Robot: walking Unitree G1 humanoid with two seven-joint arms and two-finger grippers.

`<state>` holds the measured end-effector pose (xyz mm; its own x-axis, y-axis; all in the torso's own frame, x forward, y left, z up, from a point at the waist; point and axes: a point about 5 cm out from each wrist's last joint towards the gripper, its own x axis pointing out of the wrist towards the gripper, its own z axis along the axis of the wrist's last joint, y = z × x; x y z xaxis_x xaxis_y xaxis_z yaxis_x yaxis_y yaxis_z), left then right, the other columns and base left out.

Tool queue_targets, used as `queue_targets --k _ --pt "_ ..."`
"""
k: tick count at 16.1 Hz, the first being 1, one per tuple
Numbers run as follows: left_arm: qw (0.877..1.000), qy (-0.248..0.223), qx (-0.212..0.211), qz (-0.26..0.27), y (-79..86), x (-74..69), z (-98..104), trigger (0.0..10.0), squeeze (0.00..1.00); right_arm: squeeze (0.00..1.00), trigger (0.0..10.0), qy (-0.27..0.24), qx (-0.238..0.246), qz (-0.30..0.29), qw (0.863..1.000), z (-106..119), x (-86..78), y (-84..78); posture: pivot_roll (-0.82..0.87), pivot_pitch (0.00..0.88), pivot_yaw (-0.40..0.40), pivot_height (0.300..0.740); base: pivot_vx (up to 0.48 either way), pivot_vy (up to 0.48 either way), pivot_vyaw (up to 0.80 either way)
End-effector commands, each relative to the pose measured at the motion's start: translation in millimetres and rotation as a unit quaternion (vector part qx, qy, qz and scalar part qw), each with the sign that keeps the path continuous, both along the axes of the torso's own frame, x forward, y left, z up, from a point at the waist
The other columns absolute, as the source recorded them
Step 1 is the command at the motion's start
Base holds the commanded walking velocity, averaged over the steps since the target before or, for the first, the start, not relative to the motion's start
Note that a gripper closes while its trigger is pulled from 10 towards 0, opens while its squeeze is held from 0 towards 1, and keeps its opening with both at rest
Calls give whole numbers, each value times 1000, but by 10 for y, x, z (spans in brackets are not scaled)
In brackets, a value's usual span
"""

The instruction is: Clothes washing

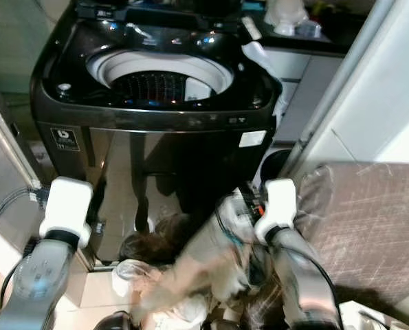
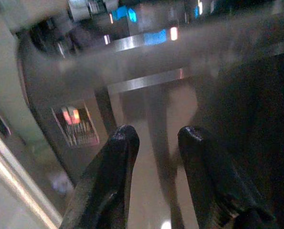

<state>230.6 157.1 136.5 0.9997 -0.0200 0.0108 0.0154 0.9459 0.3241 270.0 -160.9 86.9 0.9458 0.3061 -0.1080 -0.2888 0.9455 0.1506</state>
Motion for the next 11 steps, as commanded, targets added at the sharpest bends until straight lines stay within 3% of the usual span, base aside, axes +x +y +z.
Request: queue_targets --k 1,3,6,9,10,11 --pt "1000 -11 9 7 11 -9 18 10000 0 0 10000 -38 2 -5 999 149 45 -10 64 14 -79 740 0 0 0" --pt "999 -25 23 14 25 6 57 10000 0 0 10000 -48 11 5 999 201 67 63 72 11 -79 740 0 0 0" --pt "999 -31 10 10 14 10 94 10000 0 0 10000 -63 15 15 998 291 80 119 76 14 -80 740 0 0 0" --pt "996 -84 24 -7 -72 106 325 10000 0 0 10000 -182 23 11 983 985 429 184 67 11 -64 740 480 0 0" --pt "994 -100 34 -24 -120 138 385 10000 0 0 10000 -249 14 11 968 1407 605 195 63 9 -59 740 480 0 0" --pt "994 -101 34 -27 -130 142 395 10000 0 0 10000 -265 14 10 964 1515 636 191 63 9 -59 740 480 0 0"
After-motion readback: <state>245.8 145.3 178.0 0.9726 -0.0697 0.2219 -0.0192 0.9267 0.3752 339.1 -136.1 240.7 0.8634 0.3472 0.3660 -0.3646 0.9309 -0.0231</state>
